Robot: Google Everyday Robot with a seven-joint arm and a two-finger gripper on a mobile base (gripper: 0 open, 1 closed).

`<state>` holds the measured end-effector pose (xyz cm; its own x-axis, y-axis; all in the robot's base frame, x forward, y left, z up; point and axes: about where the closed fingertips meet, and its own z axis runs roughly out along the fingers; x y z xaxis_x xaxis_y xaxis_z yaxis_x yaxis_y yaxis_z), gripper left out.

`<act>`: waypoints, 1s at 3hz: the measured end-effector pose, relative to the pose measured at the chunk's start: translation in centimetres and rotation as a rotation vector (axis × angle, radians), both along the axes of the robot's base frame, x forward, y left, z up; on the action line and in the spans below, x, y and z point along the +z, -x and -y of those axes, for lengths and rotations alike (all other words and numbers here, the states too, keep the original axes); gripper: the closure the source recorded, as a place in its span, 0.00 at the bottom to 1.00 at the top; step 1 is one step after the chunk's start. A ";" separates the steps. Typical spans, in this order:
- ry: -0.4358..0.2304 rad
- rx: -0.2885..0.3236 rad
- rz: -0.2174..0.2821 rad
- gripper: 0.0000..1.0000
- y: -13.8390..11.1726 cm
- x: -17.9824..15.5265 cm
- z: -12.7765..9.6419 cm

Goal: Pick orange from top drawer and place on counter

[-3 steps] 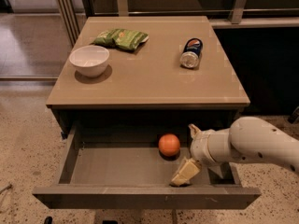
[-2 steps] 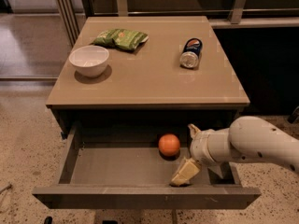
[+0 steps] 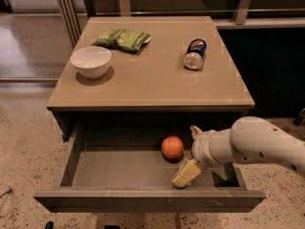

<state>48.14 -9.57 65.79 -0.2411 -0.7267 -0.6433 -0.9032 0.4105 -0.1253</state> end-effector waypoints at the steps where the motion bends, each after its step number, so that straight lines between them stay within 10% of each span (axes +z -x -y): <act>1: 0.003 0.002 -0.024 0.00 -1.2 0.1 -0.5; 3: 0.029 0.001 -0.039 0.07 -2.0 2.0 -0.3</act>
Offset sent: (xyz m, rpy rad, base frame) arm 0.0269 -0.0023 0.0365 -0.0398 0.0501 -0.0034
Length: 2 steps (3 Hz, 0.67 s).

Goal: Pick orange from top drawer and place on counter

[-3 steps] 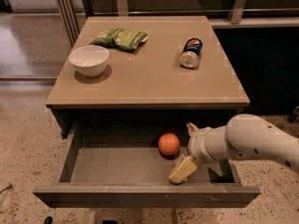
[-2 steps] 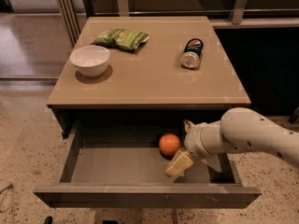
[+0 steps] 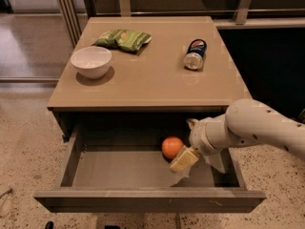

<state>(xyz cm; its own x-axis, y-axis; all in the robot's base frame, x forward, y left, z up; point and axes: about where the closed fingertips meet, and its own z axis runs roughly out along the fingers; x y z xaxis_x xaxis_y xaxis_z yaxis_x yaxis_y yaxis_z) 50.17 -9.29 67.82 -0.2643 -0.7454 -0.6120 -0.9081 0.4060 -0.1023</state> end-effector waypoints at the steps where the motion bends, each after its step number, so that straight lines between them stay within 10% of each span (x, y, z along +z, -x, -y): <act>1: 0.000 -0.001 0.007 0.13 0.0 0.0 0.0; 2: -0.007 -0.008 0.043 0.18 0.1 -0.8 0.0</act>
Offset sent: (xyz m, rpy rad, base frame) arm -0.0013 -0.0020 -0.0161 0.0171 -0.0860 -0.0222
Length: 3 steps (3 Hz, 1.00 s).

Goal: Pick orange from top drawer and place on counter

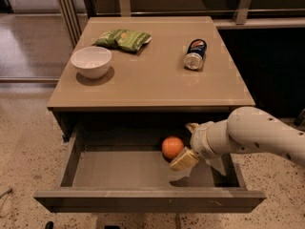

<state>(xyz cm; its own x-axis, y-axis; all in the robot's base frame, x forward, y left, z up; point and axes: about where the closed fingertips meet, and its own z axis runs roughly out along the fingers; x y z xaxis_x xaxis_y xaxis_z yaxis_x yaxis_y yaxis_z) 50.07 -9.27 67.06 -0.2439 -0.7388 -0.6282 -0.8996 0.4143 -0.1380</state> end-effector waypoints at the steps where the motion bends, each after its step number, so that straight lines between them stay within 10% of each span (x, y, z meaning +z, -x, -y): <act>1: -0.008 -0.005 0.031 0.08 0.1 -1.2 0.1; 3: -0.023 -0.007 0.064 0.08 -0.8 -4.4 -0.4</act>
Offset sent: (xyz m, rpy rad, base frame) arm 0.0037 -0.0052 -0.0432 0.0251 -0.0963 -0.0197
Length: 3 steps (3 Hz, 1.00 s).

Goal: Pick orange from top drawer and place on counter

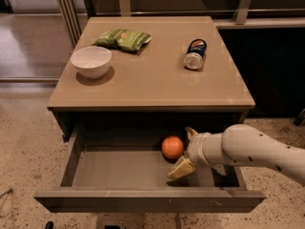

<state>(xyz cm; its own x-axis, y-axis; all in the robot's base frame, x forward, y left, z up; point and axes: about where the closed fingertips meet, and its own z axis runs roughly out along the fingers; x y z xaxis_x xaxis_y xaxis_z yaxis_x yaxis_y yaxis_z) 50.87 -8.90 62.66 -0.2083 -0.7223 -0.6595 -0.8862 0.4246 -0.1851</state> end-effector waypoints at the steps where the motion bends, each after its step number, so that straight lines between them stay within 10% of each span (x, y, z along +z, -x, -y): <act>1: -0.009 0.005 -0.004 0.09 -0.7 -1.1 -0.8; 3: -0.009 0.006 -0.004 0.62 -0.7 -1.1 -0.8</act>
Offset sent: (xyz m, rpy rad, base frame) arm 0.0052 0.0060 -0.0083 0.0068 0.0031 0.0040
